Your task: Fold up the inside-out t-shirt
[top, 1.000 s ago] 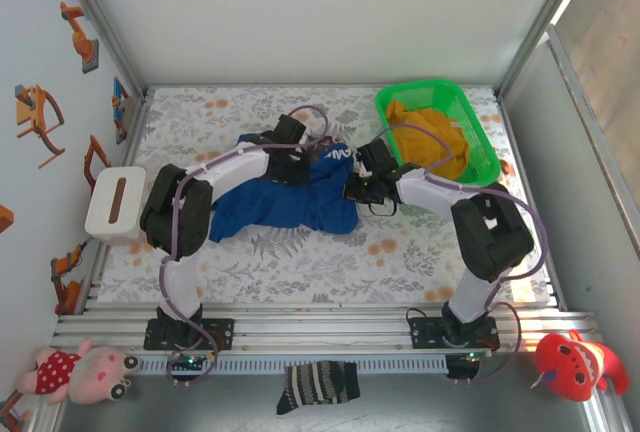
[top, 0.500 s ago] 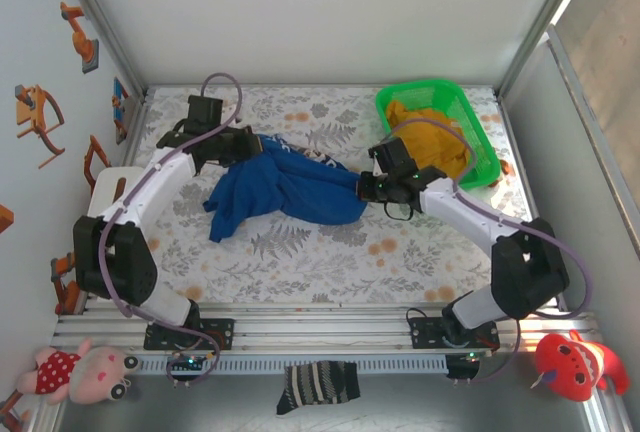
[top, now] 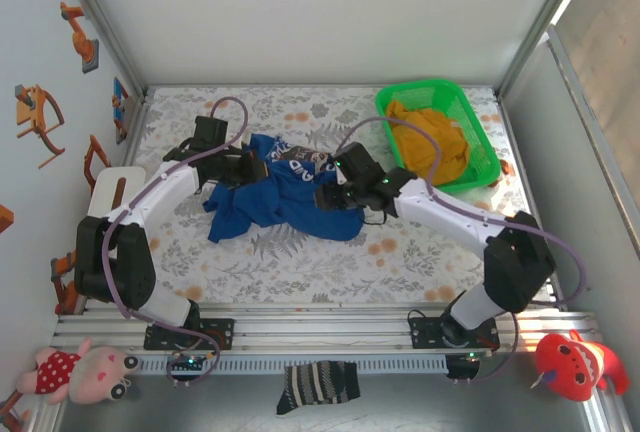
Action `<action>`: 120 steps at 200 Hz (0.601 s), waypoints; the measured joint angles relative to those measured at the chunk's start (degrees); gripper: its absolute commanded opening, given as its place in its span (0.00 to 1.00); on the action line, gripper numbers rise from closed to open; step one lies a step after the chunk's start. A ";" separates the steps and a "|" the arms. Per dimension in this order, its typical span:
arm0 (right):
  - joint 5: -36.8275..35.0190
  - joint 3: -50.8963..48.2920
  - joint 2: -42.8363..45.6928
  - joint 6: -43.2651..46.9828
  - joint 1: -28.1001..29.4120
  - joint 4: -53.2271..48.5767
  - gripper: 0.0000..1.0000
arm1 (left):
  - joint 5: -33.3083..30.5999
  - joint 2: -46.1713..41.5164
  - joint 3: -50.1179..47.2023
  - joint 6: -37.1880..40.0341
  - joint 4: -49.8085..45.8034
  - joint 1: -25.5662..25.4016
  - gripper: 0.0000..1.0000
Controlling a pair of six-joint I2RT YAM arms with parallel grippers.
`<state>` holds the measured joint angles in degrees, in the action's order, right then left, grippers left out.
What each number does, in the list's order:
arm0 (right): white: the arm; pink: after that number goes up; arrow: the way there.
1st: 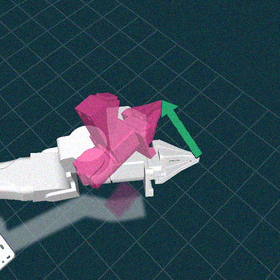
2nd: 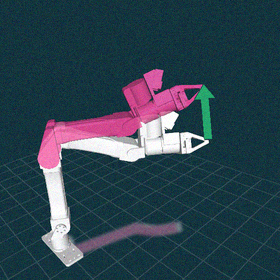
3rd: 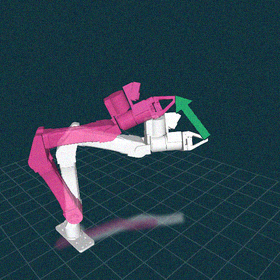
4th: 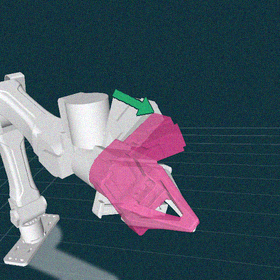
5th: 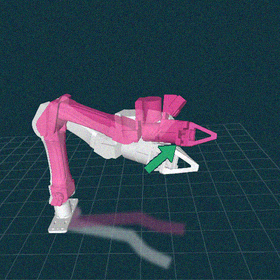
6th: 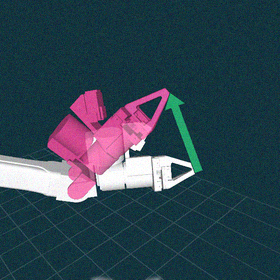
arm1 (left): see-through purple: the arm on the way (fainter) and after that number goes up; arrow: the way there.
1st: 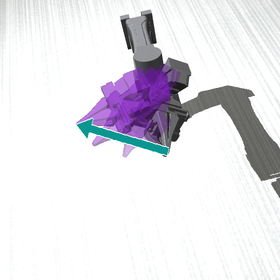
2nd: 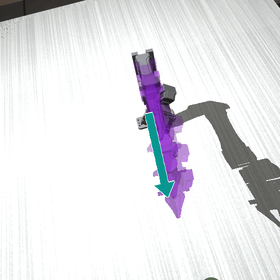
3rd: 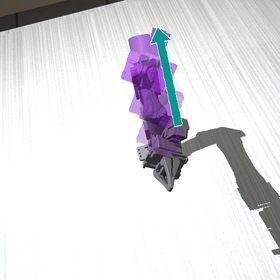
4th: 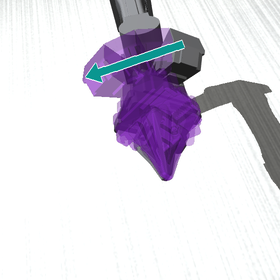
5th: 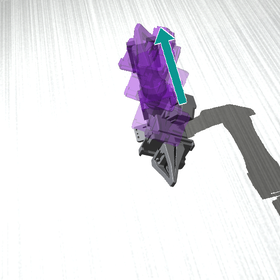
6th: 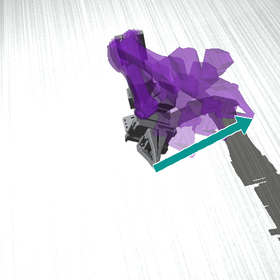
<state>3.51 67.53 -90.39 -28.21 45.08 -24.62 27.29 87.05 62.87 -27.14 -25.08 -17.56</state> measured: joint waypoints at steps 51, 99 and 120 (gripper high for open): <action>-1.92 11.91 -14.86 3.48 1.95 0.24 0.75 | 0.46 -0.74 -0.02 -0.04 0.26 -0.17 0.00; -2.54 19.56 -26.40 4.15 1.99 0.39 0.62 | 1.01 -1.55 -0.02 -0.31 0.28 -0.83 0.00; -2.86 21.27 -29.57 4.24 1.62 0.90 0.00 | 1.03 -1.97 -0.02 -0.46 0.26 -0.81 0.00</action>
<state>0.64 88.79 -119.96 -23.97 46.70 -23.73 28.32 85.08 62.85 -27.59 -24.82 -18.37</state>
